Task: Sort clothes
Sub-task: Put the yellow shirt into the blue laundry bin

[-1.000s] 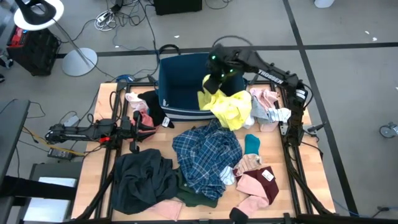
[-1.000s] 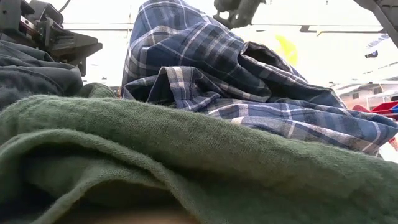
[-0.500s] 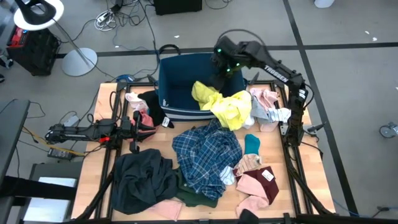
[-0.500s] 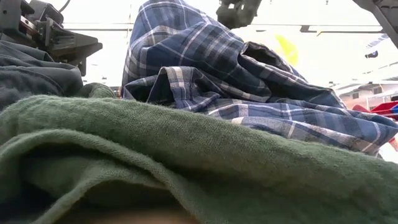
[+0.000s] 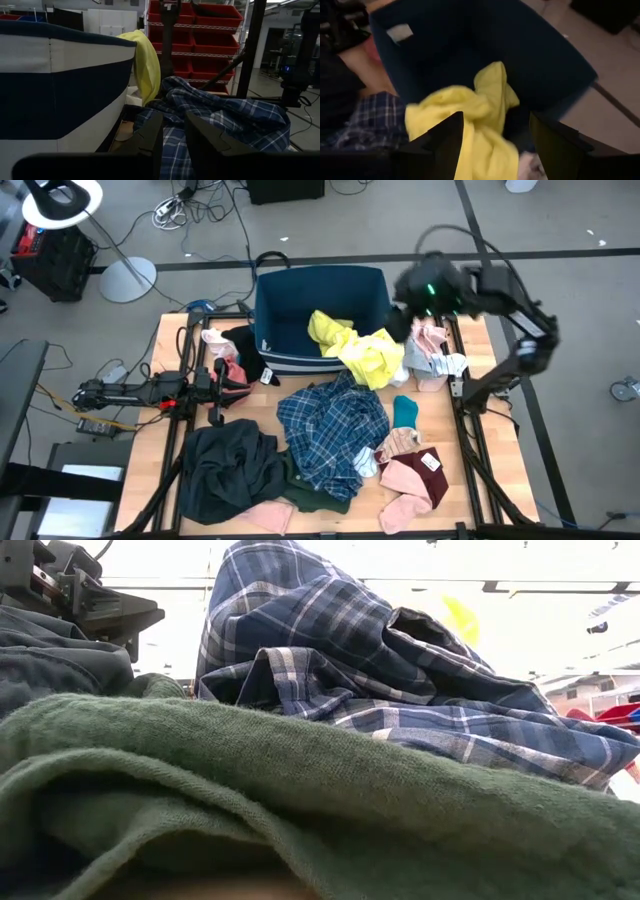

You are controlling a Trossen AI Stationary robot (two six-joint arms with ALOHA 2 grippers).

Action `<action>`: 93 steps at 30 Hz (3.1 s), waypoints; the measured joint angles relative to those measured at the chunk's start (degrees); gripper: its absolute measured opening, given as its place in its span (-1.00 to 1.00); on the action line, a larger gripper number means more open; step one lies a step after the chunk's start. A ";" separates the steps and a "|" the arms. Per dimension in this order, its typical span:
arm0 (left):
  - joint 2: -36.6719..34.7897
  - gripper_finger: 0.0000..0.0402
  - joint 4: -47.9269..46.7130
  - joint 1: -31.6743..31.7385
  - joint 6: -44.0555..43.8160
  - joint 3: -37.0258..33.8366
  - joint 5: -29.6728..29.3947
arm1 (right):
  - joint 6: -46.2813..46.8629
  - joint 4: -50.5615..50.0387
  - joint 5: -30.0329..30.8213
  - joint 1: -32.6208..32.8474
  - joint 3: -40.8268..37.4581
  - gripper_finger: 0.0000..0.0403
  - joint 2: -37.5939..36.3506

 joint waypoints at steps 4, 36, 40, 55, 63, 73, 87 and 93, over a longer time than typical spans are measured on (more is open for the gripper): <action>0.00 -0.57 -0.01 0.00 0.01 0.00 -0.02 | 9.49 0.46 11.12 9.95 -13.99 0.13 -8.29; 0.00 -0.57 0.00 -0.02 0.00 0.00 -0.02 | 21.16 52.68 40.31 26.86 -76.57 -0.34 -16.01; 0.00 -0.57 0.00 -0.01 0.01 0.00 0.00 | 16.97 55.01 37.67 26.98 -76.49 -0.90 -16.01; 0.02 -0.57 0.00 -0.02 0.01 0.00 -0.01 | -14.12 56.95 33.80 24.16 -50.72 -0.98 -16.01; 0.02 -0.57 0.00 -0.02 0.01 0.00 -0.02 | -24.32 63.93 18.18 9.66 -42.64 -0.99 -15.15; 0.02 -0.57 -0.02 -0.01 0.01 0.00 -0.01 | -19.27 67.26 2.18 -4.16 -39.31 -0.90 -1.32; 0.02 -0.57 0.00 -0.02 0.02 0.00 -0.01 | -15.45 64.41 -1.93 -6.81 -39.05 -0.28 8.76; 0.02 -0.57 0.00 -0.01 0.01 0.00 -0.02 | -15.41 60.17 -4.32 -6.36 -39.02 0.05 4.37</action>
